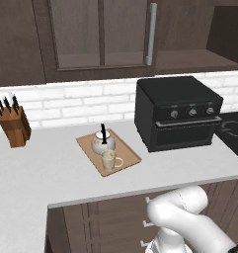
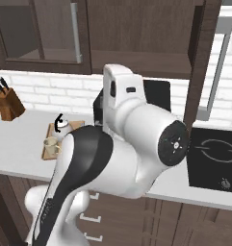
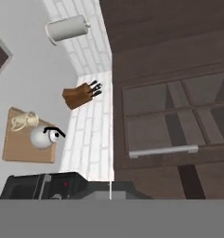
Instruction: Pick the kettle from the counter and place it on the tray. Then pick the mug from the cabinet and place it on the tray. Then close the cabinet doors.
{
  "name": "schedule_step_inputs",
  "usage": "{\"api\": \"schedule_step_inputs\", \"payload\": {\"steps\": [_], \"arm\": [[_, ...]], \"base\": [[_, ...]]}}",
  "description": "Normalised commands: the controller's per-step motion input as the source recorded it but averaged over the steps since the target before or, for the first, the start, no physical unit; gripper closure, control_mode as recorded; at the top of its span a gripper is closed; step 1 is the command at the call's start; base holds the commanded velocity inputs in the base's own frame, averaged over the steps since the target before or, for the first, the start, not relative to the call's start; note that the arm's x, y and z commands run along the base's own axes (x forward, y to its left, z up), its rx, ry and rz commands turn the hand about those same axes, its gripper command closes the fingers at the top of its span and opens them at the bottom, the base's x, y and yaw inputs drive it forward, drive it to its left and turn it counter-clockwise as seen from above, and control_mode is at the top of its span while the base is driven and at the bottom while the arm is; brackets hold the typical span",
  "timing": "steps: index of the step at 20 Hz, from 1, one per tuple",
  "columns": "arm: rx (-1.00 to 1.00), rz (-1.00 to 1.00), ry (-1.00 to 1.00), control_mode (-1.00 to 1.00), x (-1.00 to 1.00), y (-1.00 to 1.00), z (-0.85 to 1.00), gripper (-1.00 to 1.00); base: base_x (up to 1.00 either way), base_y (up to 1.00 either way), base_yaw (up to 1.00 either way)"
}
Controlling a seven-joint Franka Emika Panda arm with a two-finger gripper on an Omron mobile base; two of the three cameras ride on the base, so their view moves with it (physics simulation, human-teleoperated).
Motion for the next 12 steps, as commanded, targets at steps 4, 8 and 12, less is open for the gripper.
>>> {"api": "schedule_step_inputs", "payload": {"steps": [4, 8, 12], "arm": [[0.18, 0.00, -0.24, -1.00, -0.35, -0.99, -0.18, 1.00], [0.13, -0.05, -0.29, -1.00, -0.11, -0.98, -0.28, 1.00], [0.05, -0.08, -0.31, -1.00, -0.03, -0.87, -0.34, 1.00]], "base": [[0.00, 0.00, 0.00], [0.00, 0.00, 0.00], [0.00, 0.00, 0.00]]}}
